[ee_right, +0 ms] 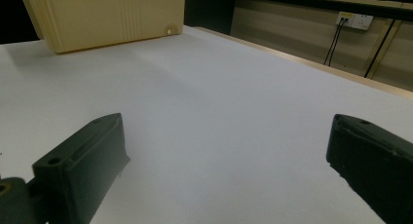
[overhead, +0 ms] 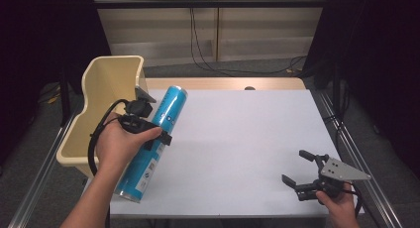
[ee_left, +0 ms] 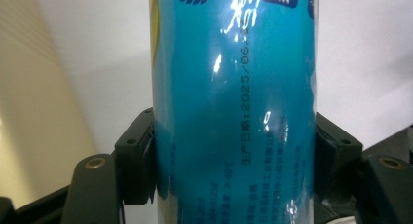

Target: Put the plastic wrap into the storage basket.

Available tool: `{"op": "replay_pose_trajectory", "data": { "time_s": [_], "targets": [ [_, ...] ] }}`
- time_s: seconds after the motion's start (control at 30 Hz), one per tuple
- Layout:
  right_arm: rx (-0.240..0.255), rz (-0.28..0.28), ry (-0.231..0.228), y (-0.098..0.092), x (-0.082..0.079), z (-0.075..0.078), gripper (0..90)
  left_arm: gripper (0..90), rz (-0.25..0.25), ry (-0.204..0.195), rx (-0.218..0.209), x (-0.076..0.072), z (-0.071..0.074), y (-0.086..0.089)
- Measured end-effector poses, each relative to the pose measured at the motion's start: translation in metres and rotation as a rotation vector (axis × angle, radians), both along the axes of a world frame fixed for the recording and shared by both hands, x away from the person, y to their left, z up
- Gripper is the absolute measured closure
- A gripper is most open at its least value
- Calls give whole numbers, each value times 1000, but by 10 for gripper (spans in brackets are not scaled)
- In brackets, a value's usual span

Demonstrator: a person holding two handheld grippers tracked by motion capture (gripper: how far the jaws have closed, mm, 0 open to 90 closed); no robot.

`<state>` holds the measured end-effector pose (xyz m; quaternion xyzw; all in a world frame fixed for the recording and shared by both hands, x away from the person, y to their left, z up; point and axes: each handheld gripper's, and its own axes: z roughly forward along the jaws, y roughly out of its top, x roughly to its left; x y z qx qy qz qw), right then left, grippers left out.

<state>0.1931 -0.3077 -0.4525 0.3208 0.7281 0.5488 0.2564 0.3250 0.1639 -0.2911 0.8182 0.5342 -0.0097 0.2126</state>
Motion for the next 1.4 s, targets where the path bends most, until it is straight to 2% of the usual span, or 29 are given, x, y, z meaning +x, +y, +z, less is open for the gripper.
{"op": "replay_pose_trajectory", "data": {
  "time_s": [0.1,0.27,0.5,0.7,0.93,1.0,1.2,1.3,1.4],
  "targets": [
    [6,0,2,1,0,0,6,322,41,1,-4,5,10,9],
    [17,-7,-6,-1,0,2,6,322,79,-6,-6,8,15,19],
    [20,-13,-5,-3,0,1,6,322,147,-26,13,16,27,40],
    [22,-14,-6,-2,0,2,6,321,193,-34,35,20,35,51],
    [21,-14,-3,-3,0,1,6,321,220,-51,29,20,38,61],
    [20,-14,-7,-2,0,1,6,321,224,-58,39,21,39,64],
    [20,-14,-6,-2,0,1,6,321,265,-70,35,23,42,74],
    [20,-12,-9,-2,0,2,6,321,281,-65,63,24,41,80],
    [21,-12,-10,-2,0,2,6,321,285,-58,72,25,39,83]
  ]
}}
